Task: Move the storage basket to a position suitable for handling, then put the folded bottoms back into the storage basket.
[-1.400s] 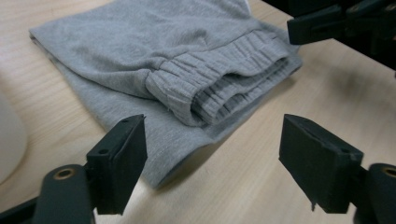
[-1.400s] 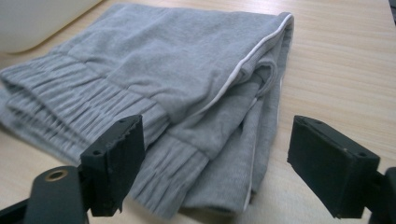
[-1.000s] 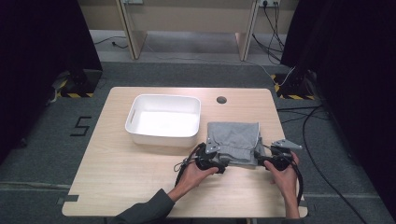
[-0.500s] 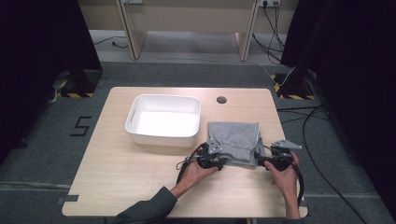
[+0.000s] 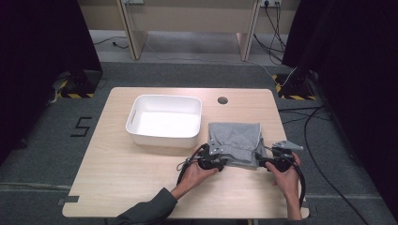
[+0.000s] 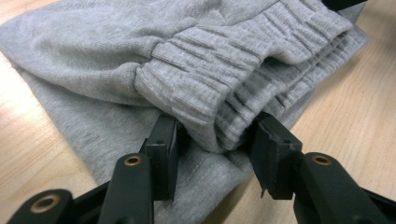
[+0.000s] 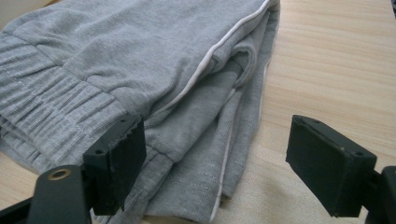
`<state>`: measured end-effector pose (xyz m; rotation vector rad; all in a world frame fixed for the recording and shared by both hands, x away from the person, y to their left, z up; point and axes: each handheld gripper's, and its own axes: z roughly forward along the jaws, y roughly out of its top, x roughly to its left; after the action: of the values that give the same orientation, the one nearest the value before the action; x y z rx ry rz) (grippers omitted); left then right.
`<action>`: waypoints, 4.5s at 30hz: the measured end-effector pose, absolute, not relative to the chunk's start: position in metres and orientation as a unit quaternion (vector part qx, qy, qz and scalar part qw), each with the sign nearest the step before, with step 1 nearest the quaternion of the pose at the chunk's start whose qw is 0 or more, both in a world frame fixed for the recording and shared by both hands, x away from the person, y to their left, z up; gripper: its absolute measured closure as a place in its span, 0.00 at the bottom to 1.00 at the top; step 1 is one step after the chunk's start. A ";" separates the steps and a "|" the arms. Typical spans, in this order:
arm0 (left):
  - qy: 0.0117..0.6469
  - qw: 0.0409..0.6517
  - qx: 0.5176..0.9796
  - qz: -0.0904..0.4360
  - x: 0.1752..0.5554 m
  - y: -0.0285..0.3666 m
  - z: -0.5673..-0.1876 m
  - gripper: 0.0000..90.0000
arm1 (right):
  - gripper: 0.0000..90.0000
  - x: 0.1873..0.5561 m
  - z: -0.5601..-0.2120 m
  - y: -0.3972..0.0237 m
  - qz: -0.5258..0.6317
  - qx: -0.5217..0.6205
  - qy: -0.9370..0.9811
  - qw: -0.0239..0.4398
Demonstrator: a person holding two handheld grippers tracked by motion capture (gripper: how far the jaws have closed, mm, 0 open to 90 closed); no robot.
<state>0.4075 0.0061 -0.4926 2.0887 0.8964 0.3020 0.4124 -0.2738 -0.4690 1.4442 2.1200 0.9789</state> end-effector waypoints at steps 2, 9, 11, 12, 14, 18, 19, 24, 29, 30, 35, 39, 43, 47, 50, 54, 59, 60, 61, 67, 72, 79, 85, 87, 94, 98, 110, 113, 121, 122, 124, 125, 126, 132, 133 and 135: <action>0.353 0.410 0.832 0.122 0.407 0.006 -0.492 0.62 | 0.23 0.412 -0.469 -0.274 0.350 0.515 0.758 0.196; 0.330 0.409 0.841 0.124 0.395 0.012 -0.492 0.71 | 0.23 0.410 -0.468 -0.275 0.350 0.515 0.758 0.196; 0.325 0.409 0.844 0.124 0.391 0.013 -0.491 0.71 | 0.23 0.410 -0.467 -0.275 0.350 0.513 0.758 0.196; 0.320 0.409 0.846 0.122 0.387 0.015 -0.491 0.72 | 0.23 0.410 -0.467 -0.275 0.350 0.512 0.759 0.197; 0.316 0.411 0.846 0.119 0.381 0.019 -0.491 0.74 | 0.23 0.408 -0.465 -0.276 0.351 0.512 0.759 0.197; 0.309 0.410 0.850 0.117 0.369 0.029 -0.491 0.75 | 0.23 0.407 -0.464 -0.277 0.352 0.510 0.759 0.200; 0.307 0.410 0.851 0.116 0.365 0.034 -0.491 0.76 | 0.23 0.406 -0.463 -0.276 0.352 0.511 0.758 0.201; 0.303 0.414 0.851 0.115 0.354 0.045 -0.491 0.78 | 0.23 0.403 -0.462 -0.275 0.352 0.509 0.760 0.198; 0.301 0.416 0.851 0.111 0.339 0.061 -0.491 0.78 | 0.23 0.400 -0.460 -0.275 0.352 0.507 0.761 0.200; 0.301 0.416 0.851 0.111 0.339 0.061 -0.491 0.78 | 0.23 0.400 -0.460 -0.275 0.352 0.507 0.761 0.200; 0.299 0.418 0.851 0.108 0.331 0.066 -0.491 0.78 | 0.23 0.399 -0.460 -0.274 0.351 0.505 0.763 0.198; 0.296 0.419 0.852 0.103 0.326 0.069 -0.491 0.78 | 0.23 0.399 -0.460 -0.273 0.350 0.504 0.764 0.197; 0.294 0.420 0.852 0.103 0.325 0.070 -0.491 0.78 | 0.24 0.398 -0.463 -0.275 0.350 0.506 0.764 0.196; 0.292 0.419 0.853 0.106 0.324 0.070 -0.491 0.78 | 0.24 0.396 -0.464 -0.278 0.349 0.511 0.761 0.194; 0.292 0.421 0.852 0.108 0.322 0.070 -0.491 0.78 | 0.24 0.395 -0.464 -0.279 0.350 0.514 0.759 0.193; 0.289 0.420 0.853 0.108 0.318 0.072 -0.491 0.78 | 0.24 0.394 -0.463 -0.280 0.353 0.509 0.760 0.194; 0.286 0.420 0.855 0.106 0.313 0.077 -0.490 0.78 | 0.24 0.394 -0.462 -0.279 0.353 0.508 0.761 0.194; 0.286 0.421 0.855 0.103 0.313 0.078 -0.490 0.78 | 0.24 0.393 -0.462 -0.278 0.354 0.509 0.761 0.192; 0.286 0.420 0.855 0.102 0.312 0.078 -0.490 0.78 | 0.24 0.393 -0.462 -0.278 0.355 0.509 0.761 0.192; 0.288 0.421 0.854 0.097 0.306 0.082 -0.490 0.78 | 0.24 0.391 -0.459 -0.278 0.362 0.508 0.758 0.189; 0.288 0.421 0.855 0.095 0.301 0.086 -0.490 0.78 | 0.24 0.391 -0.459 -0.276 0.363 0.505 0.760 0.186; 0.289 0.422 0.854 0.091 0.297 0.089 -0.489 0.78 | 0.24 0.390 -0.455 -0.273 0.371 0.503 0.759 0.181; 0.289 0.421 0.855 0.087 0.289 0.094 -0.489 0.78 | 0.24 0.388 -0.450 -0.271 0.377 0.499 0.759 0.181; 0.289 0.422 0.855 0.084 0.287 0.095 -0.489 0.78 | 0.24 0.388 -0.450 -0.270 0.376 0.499 0.760 0.181; 0.290 0.423 0.854 0.082 0.282 0.100 -0.489 0.77 | 0.24 0.387 -0.448 -0.265 0.376 0.496 0.762 0.178; 0.291 0.424 0.854 0.084 0.280 0.100 -0.489 0.77 | 0.24 0.386 -0.447 -0.263 0.378 0.492 0.764 0.177; 0.297 0.425 0.852 0.079 0.276 0.103 -0.488 0.76 | 0.24 0.385 -0.441 -0.256 0.386 0.480 0.770 0.170; 0.298 0.426 0.851 0.077 0.275 0.103 -0.488 0.76 | 0.24 0.385 -0.440 -0.254 0.389 0.476 0.771 0.167; 0.310 0.430 0.845 0.063 0.275 0.105 -0.487 0.68 | 0.23 0.383 -0.438 -0.240 0.389 0.461 0.782 0.156; 0.308 0.431 0.846 0.061 0.274 0.107 -0.484 0.65 | 0.23 0.382 -0.438 -0.235 0.390 0.457 0.786 0.149; 0.309 0.435 0.844 0.056 0.274 0.108 -0.482 0.64 | 0.23 0.382 -0.438 -0.233 0.390 0.456 0.786 0.147; 0.312 0.438 0.841 0.052 0.274 0.109 -0.480 0.62 | 0.23 0.381 -0.438 -0.232 0.389 0.452 0.789 0.147; 0.316 0.442 0.838 0.046 0.275 0.111 -0.477 0.60 | 0.23 0.381 -0.438 -0.230 0.389 0.453 0.789 0.144; 0.331 0.464 0.821 0.034 0.275 0.119 -0.463 0.49 | 0.22 0.380 -0.441 -0.222 0.387 0.444 0.796 0.136; 0.334 0.464 0.819 0.038 0.276 0.120 -0.460 0.49 | 0.22 0.380 -0.441 -0.222 0.387 0.444 0.796 0.136; 0.351 0.469 0.810 0.040 0.286 0.120 -0.455 0.43 | 0.22 0.382 -0.443 -0.218 0.383 0.442 0.800 0.133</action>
<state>0.2855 0.1199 -0.4551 1.9852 0.8610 0.0977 0.3818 -0.2177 -0.4425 1.2820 2.3206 1.1097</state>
